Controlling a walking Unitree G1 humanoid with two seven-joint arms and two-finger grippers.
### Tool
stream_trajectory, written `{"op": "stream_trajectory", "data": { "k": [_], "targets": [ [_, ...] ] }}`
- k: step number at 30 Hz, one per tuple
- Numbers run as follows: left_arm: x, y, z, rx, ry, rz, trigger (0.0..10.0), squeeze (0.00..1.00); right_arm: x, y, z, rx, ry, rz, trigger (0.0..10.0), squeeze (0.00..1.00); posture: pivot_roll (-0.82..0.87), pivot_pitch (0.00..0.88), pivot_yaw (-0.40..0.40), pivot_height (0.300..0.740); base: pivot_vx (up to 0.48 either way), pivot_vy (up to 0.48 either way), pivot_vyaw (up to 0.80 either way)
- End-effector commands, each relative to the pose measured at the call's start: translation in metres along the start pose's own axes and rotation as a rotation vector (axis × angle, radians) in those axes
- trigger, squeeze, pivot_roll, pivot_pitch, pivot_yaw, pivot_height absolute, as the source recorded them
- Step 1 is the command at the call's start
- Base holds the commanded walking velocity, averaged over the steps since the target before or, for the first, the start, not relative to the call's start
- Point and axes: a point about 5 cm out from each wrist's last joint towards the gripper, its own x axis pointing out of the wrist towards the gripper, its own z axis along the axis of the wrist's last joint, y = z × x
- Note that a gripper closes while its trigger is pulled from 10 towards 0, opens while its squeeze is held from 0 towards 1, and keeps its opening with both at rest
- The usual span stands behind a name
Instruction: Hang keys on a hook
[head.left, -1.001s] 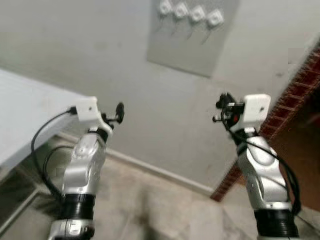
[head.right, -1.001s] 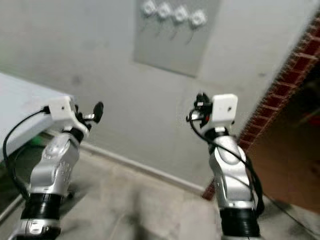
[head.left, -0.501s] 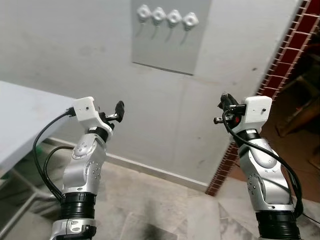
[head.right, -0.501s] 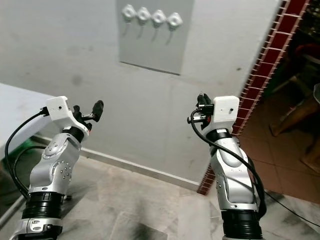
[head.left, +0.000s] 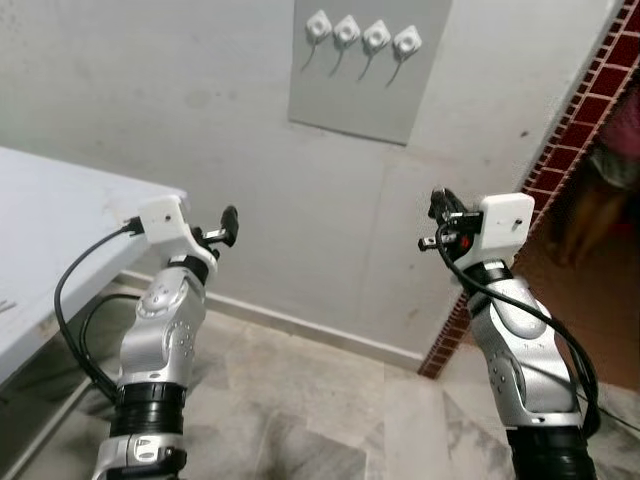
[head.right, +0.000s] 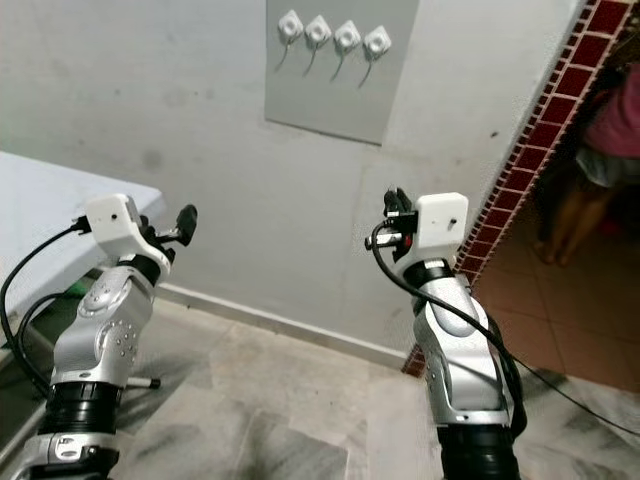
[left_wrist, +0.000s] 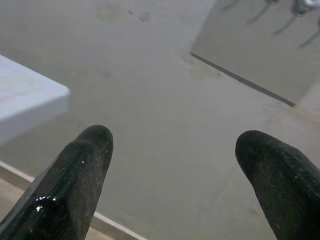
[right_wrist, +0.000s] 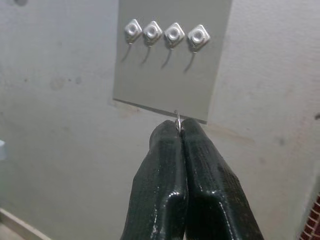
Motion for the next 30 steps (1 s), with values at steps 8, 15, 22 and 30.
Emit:
{"op": "stream_trajectory", "data": {
  "k": [8, 15, 22, 30],
  "targets": [
    [-0.0001, 0.0003, 0.0069, -0.035, -0.026, -0.012, 10.0, 0.0, -0.0033, -0.0032, 0.0038, -0.004, -0.005, -0.01, 10.0, 0.0, -0.06, 0.0, -0.076, 0.724, 0.452, 0.0, 0.0],
    [-0.0002, 0.001, 0.0066, -0.053, -0.023, -0.002, 10.0, 0.0, -0.0045, -0.0036, 0.0033, -0.004, 0.002, -0.01, 10.0, 0.0, -0.06, 0.0, -0.077, 0.724, 0.472, 0.0, 0.0],
    [-0.0005, 0.004, 0.0044, -0.026, -0.011, 0.041, 10.0, 0.0, -0.0048, -0.0036, 0.0043, -0.001, 0.002, -0.01, 10.0, 0.0, -0.06, 0.0, -0.078, 0.724, 0.189, 0.0, 0.0],
    [0.0001, 0.0025, 0.0075, 0.009, -0.033, 0.043, 10.0, 0.0, -0.0045, -0.005, 0.0039, -0.003, 0.008, -0.015, 10.0, 0.0, -0.06, 0.0, -0.079, 0.724, 0.0, 0.0, 0.0]
  ]
}}
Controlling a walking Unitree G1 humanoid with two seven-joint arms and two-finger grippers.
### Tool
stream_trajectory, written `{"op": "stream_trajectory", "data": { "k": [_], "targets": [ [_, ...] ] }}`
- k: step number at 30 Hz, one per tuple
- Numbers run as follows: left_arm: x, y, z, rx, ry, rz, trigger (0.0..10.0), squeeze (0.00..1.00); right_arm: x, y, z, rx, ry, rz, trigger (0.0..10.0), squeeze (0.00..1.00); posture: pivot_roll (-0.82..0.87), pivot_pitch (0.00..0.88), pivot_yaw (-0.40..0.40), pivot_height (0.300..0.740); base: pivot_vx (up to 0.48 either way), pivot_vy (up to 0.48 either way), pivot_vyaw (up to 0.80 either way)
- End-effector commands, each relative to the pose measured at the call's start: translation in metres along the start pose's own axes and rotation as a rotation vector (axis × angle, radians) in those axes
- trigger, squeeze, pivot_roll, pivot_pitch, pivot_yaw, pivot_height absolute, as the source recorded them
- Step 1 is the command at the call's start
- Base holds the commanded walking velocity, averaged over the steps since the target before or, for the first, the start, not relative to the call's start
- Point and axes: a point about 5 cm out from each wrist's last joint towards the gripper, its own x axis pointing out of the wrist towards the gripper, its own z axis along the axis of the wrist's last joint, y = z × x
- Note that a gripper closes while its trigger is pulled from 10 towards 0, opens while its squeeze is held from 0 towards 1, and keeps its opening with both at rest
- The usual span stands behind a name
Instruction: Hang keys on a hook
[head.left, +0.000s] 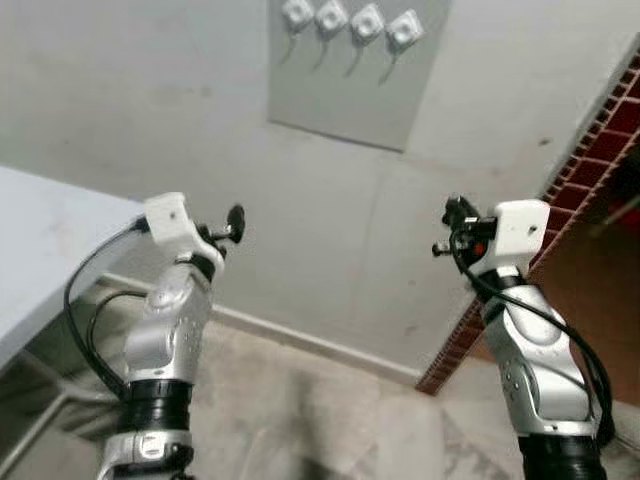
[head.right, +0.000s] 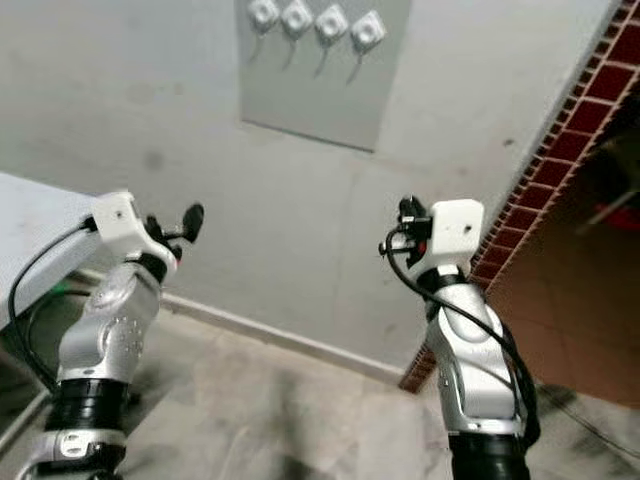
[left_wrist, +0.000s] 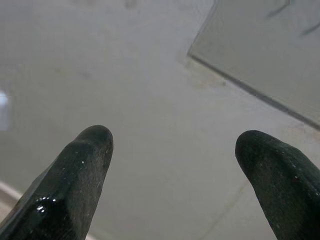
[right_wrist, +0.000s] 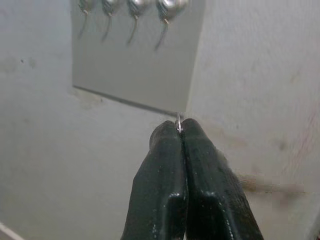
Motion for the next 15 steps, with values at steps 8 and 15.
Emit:
{"op": "stream_trajectory", "data": {
  "k": [8, 15],
  "targets": [
    [0.0004, 0.0025, 0.0026, 0.044, -0.013, 0.016, 10.0, 0.0, 0.0019, 0.0022, 0.0046, 0.0, -0.011, 0.009, 10.0, 0.0, -0.06, 0.0, -0.079, 0.724, 0.0, 0.0, 0.0],
    [0.002, 0.0022, 0.0033, 0.051, -0.013, 0.02, 10.0, 0.0, 0.0021, 0.0004, 0.0055, -0.001, -0.012, 0.001, 10.0, 0.0, -0.07, 0.0, -0.075, 0.724, 0.0, 0.0, 0.0]
  ]
}}
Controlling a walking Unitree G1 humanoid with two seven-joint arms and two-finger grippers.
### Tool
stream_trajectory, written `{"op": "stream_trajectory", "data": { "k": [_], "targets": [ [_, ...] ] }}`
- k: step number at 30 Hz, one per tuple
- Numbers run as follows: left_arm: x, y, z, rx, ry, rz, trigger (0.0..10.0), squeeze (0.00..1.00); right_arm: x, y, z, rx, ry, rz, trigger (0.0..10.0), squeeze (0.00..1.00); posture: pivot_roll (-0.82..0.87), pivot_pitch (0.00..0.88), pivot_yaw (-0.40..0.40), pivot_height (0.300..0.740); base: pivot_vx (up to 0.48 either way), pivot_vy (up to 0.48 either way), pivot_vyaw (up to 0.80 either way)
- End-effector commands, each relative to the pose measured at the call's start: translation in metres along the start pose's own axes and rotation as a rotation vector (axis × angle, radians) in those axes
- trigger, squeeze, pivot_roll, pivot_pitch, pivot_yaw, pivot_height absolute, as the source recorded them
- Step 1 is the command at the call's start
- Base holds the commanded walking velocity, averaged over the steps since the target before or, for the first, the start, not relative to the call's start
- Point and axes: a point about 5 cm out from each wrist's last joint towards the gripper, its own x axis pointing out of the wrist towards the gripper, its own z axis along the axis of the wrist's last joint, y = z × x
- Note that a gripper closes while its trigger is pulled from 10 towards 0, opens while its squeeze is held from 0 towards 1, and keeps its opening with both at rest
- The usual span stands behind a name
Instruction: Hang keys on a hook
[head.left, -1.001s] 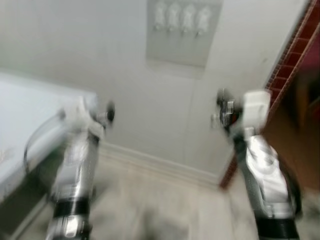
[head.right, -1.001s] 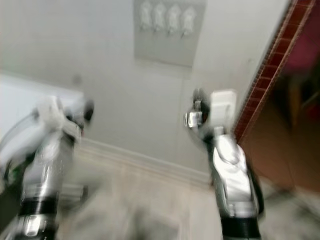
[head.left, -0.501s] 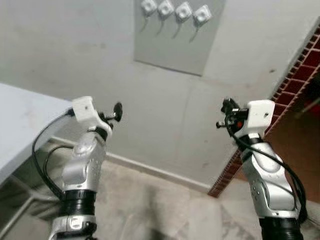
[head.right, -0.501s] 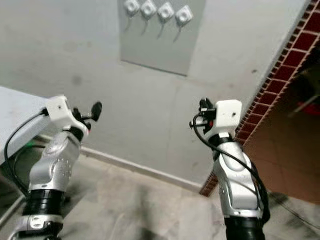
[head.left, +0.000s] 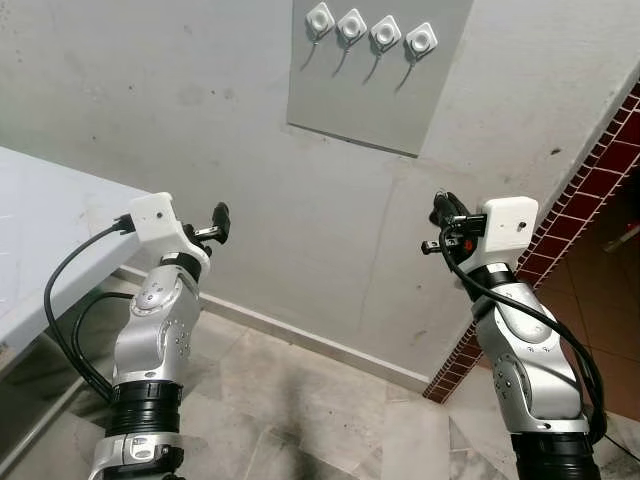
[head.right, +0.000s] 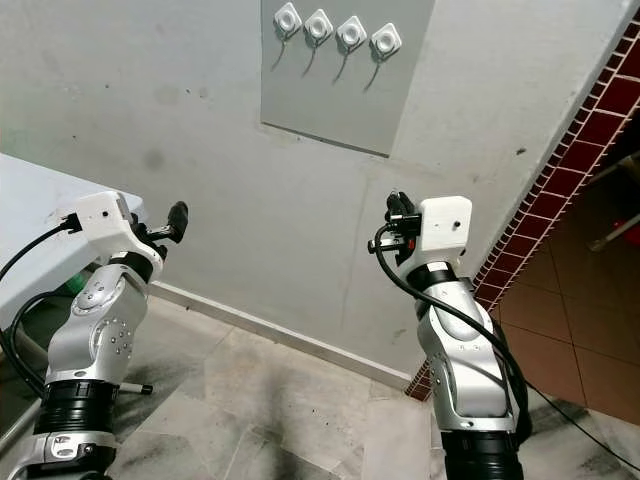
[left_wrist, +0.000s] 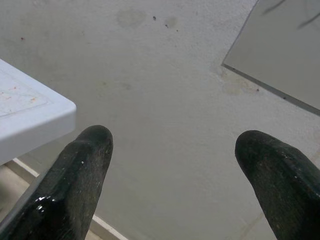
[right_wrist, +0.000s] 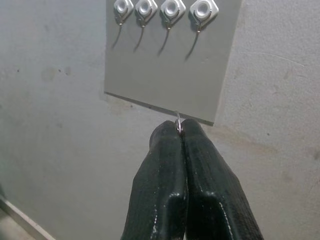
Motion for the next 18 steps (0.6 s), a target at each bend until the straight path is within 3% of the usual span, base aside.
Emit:
{"op": "stream_trajectory", "data": {
  "k": [1, 18],
  "targets": [
    [0.003, -0.0064, 0.003, 0.004, -0.007, -0.016, 10.0, 0.0, 0.0011, -0.0045, 0.0065, -0.008, -0.016, -0.017, 10.0, 0.0, -0.07, 0.0, -0.075, 0.724, 0.0, 0.0, 0.0],
    [0.0014, -0.0112, 0.0078, -0.05, -0.027, -0.087, 10.0, 0.0, 0.0012, 0.0006, 0.0096, 0.003, -0.037, 0.014, 10.0, 0.0, -0.06, 0.0, -0.074, 0.724, 0.017, 0.0, 0.0]
  ]
}}
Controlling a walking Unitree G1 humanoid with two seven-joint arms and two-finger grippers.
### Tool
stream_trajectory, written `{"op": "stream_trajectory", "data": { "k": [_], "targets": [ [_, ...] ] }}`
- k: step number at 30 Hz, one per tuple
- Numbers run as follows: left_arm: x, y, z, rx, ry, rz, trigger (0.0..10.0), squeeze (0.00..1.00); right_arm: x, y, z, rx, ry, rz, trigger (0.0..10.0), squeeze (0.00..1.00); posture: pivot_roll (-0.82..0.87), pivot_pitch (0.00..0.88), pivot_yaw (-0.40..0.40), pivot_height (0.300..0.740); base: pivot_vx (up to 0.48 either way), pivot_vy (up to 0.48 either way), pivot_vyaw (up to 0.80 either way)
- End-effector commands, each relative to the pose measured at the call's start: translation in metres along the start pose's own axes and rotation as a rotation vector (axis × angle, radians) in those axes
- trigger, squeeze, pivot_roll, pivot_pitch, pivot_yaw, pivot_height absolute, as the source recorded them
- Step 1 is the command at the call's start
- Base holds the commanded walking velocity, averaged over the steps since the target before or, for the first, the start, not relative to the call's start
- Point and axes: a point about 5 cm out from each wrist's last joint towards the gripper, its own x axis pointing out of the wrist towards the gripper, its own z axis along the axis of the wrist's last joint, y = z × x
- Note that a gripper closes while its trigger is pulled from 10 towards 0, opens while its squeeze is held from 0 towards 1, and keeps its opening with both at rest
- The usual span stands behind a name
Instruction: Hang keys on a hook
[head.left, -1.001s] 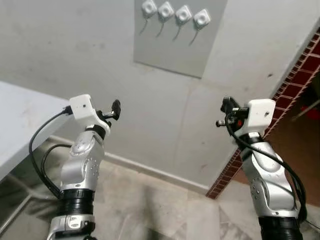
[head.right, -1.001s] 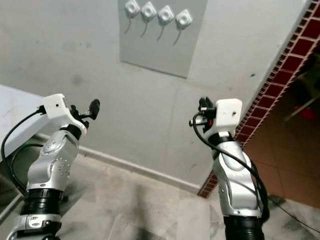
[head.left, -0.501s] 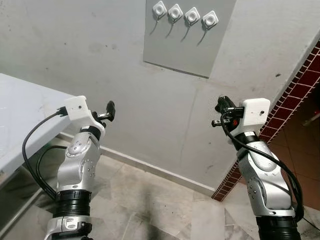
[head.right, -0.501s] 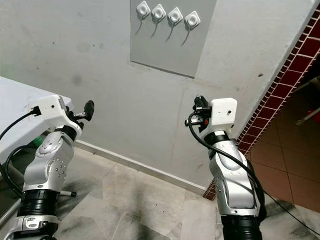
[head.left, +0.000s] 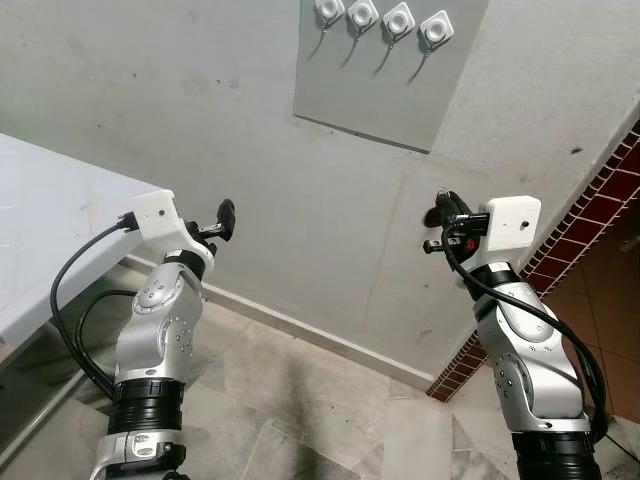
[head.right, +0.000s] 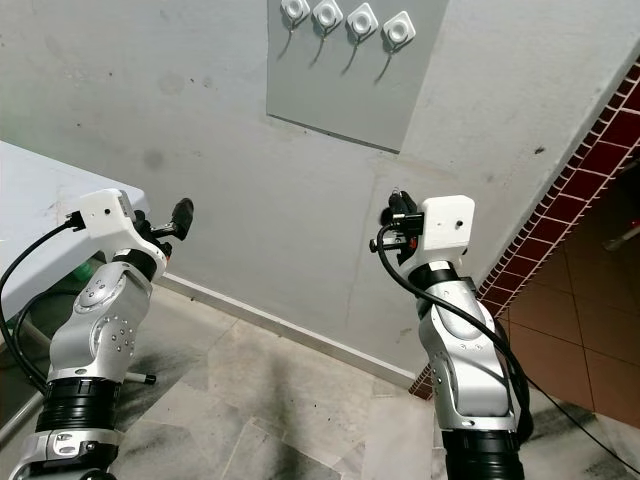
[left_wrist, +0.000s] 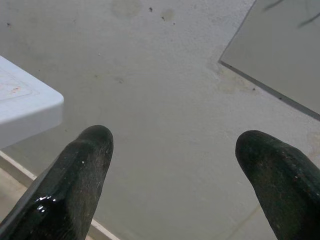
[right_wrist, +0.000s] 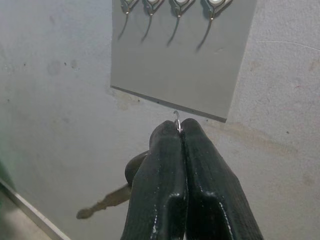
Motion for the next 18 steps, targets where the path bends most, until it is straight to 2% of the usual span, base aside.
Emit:
{"op": "stream_trajectory", "data": {
  "k": [1, 18],
  "targets": [
    [0.0013, -0.0059, 0.0072, 0.002, -0.027, -0.028, 10.0, 0.0, 0.0012, -0.0001, 0.0096, -0.001, -0.036, 0.007, 10.0, 0.0, -0.06, 0.0, -0.074, 0.724, 0.345, 0.0, 0.0],
    [0.0, -0.0052, 0.008, 0.002, -0.034, -0.035, 10.0, 0.0, 0.0011, 0.0028, 0.0077, -0.001, -0.032, 0.027, 10.0, 0.0, -0.05, 0.0, -0.079, 0.724, 0.398, 0.0, 0.0]
  ]
}}
